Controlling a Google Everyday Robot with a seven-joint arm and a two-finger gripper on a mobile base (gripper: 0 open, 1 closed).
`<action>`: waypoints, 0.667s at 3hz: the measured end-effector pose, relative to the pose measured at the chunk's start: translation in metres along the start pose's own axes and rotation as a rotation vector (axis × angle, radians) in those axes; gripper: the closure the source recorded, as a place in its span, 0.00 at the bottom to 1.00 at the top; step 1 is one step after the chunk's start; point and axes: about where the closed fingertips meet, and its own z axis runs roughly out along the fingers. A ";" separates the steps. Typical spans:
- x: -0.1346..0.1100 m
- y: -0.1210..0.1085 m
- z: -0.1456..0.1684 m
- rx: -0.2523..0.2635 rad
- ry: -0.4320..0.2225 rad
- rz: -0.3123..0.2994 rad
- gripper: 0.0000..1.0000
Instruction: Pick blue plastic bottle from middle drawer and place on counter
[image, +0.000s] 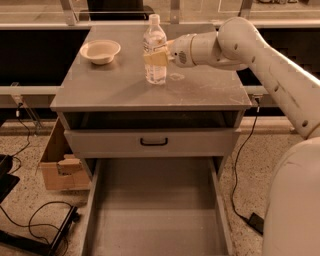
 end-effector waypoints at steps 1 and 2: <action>0.000 0.000 0.000 0.000 0.000 0.000 0.36; 0.000 0.000 0.000 0.000 0.000 0.000 0.13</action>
Offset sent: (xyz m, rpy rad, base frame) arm 0.0000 0.0000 0.0000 0.0000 0.0000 0.0000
